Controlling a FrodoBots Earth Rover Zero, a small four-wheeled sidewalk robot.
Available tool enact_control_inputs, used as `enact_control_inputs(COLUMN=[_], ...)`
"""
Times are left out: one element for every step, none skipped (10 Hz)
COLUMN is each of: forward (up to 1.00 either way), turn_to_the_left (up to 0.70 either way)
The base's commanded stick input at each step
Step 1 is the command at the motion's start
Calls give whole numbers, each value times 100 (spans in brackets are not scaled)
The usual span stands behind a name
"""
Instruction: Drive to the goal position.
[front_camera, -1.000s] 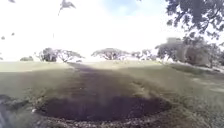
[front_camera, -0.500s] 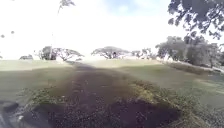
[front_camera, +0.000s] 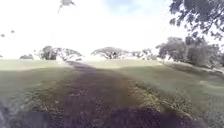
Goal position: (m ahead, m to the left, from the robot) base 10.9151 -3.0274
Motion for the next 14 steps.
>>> enact_control_inputs(forward=[50,50,50,50,50,50,50,50,50,50,50,50,50,50], turn_to_the_left=[0,0,0,0,0,0,0,0,0,0,0,0,0,0])
